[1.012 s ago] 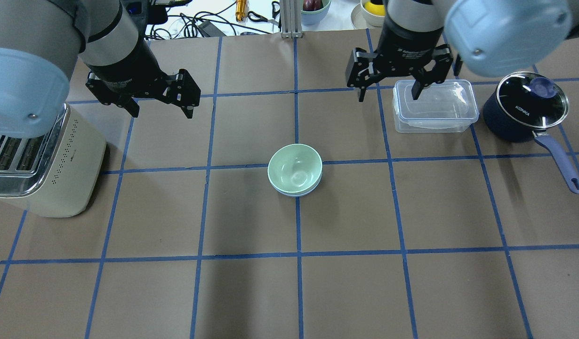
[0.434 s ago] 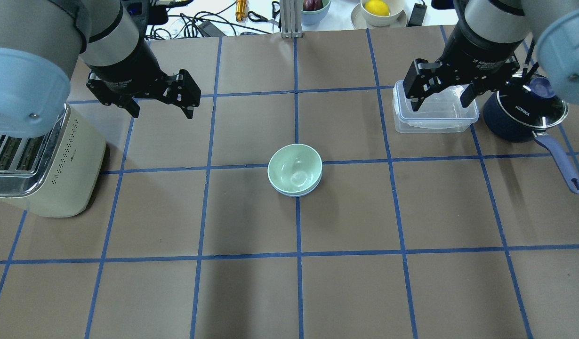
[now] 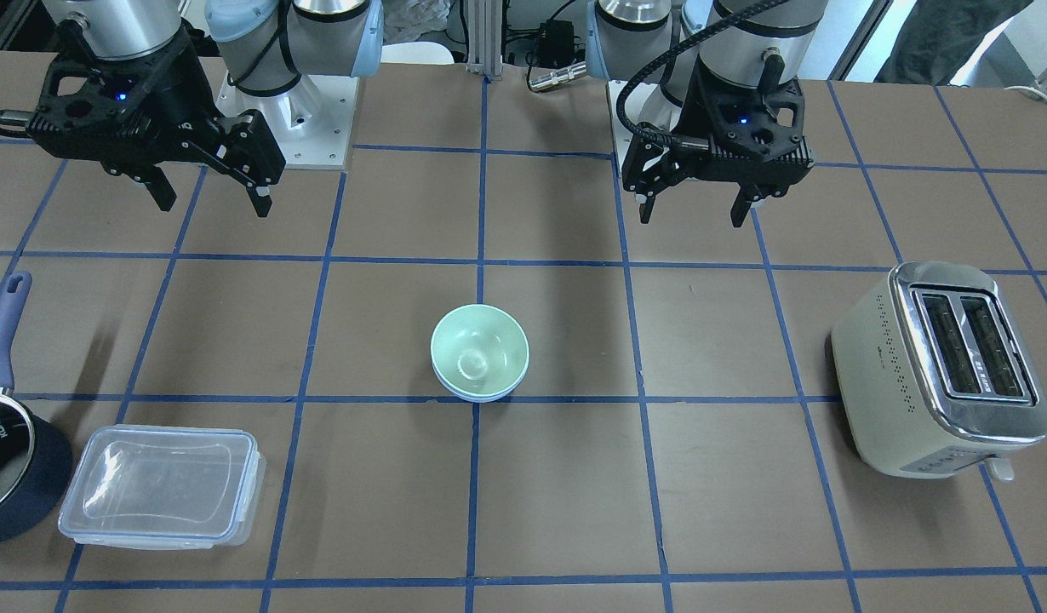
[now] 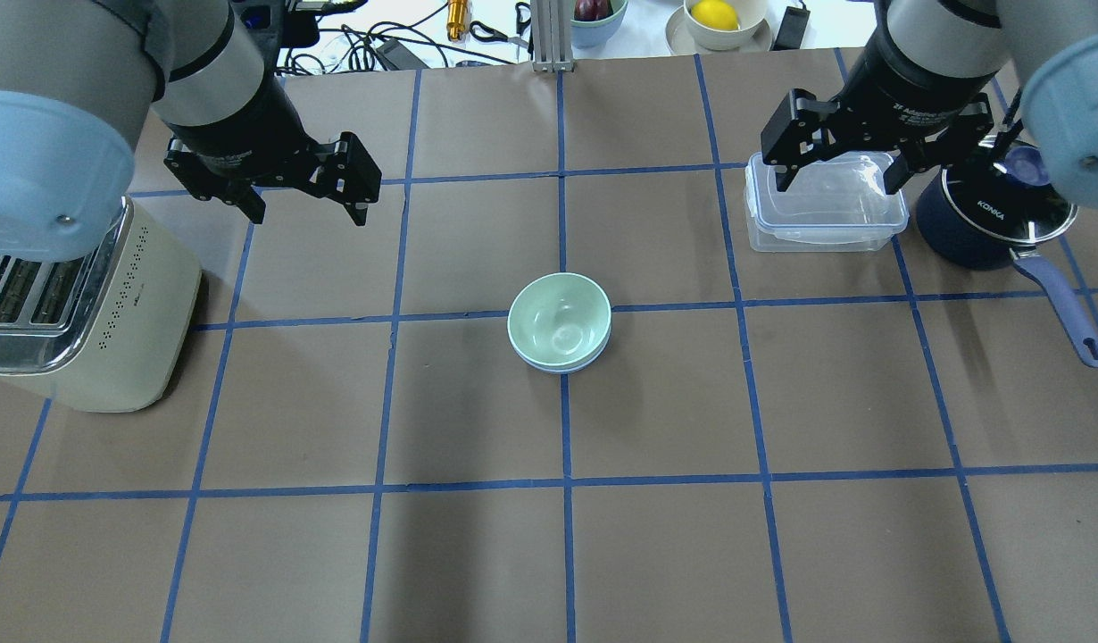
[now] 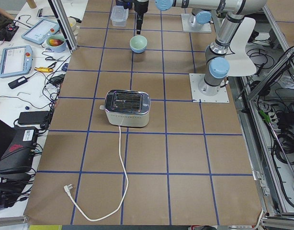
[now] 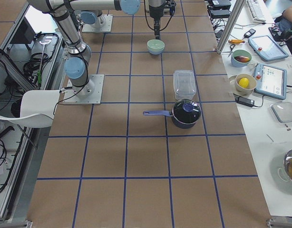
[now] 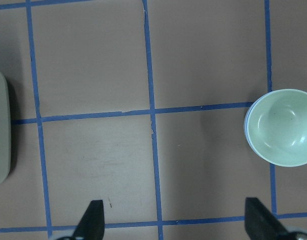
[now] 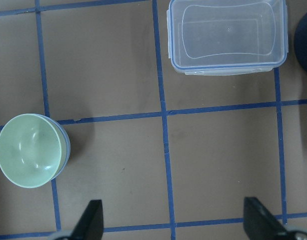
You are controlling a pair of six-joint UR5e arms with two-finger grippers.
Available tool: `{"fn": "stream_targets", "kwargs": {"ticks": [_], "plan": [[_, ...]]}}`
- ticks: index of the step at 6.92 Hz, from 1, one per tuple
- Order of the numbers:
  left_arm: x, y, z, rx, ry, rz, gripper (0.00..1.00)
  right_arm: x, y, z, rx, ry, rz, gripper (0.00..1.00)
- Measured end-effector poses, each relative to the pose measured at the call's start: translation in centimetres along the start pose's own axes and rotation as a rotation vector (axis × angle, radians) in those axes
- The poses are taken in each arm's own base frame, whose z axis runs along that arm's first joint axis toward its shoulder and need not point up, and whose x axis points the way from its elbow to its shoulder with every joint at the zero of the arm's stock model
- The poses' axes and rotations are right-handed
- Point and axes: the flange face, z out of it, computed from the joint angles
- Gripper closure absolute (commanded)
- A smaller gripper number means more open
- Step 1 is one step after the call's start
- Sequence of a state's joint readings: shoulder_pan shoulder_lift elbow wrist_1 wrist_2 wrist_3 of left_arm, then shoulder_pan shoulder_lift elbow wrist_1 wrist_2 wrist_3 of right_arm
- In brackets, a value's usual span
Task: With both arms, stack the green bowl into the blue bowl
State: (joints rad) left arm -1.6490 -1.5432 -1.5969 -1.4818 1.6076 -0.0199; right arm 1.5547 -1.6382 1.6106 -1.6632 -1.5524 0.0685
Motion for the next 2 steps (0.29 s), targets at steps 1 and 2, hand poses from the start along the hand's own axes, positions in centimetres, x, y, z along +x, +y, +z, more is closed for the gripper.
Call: {"fn": "stream_targets", "kwargs": {"ticks": [1,2], "plan": [[0.0,0.0,0.0,0.0,0.0,0.0,0.0,-0.01,-0.01,-0.08,0.001,0.001,0.004,0.0],[0.0,0.0,0.0,0.0,0.0,0.0,0.0,-0.03,0.03,-0.07,-0.002,0.002,0.005,0.0]]}}
